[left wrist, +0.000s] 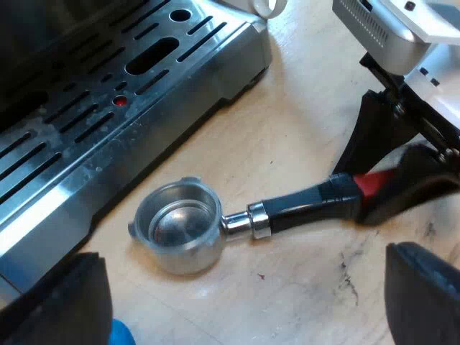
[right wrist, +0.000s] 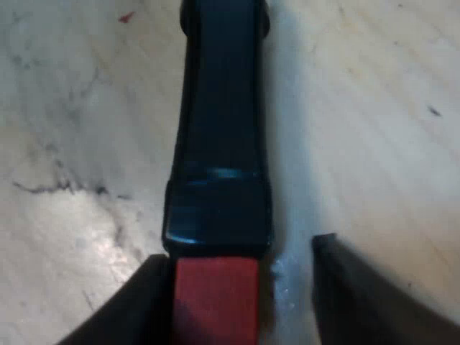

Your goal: Grind coffee beans and then tamp

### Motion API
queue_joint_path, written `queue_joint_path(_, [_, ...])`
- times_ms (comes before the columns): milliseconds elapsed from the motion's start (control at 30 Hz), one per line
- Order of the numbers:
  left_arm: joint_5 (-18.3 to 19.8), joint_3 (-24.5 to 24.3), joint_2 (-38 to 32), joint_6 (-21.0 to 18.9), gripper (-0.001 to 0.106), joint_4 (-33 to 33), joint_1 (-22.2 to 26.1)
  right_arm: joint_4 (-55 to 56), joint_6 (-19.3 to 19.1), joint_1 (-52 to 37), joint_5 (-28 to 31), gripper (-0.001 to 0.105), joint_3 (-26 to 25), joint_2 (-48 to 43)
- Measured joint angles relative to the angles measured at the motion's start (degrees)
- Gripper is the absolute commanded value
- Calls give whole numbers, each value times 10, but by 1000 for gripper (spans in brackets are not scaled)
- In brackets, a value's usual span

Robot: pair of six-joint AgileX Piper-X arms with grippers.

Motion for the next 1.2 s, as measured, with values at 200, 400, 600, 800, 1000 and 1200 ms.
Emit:
queue_joint_path(200, [1, 0, 0, 0, 78, 0, 0, 58, 6, 0, -1, 53, -21, -3])
queue_joint_path(400, [2, 0, 0, 0, 78, 0, 0, 146, 17, 0, 5, 53, -54, -3])
queue_joint_path(600, [2, 0, 0, 0, 78, 0, 0, 233, 20, 0, 6, 53, -67, -26])
queue_joint_path(800, [7, 0, 0, 0, 78, 0, 0, 315, 21, 0, 12, 53, -76, -73])
queue_joint_path(1000, [21, 0, 0, 0, 78, 0, 0, 404, 21, 0, 22, 53, -95, -140])
queue_joint_path(1200, [22, -6, 0, 0, 78, 2, 0, 442, 22, 0, 24, 53, -125, -208])
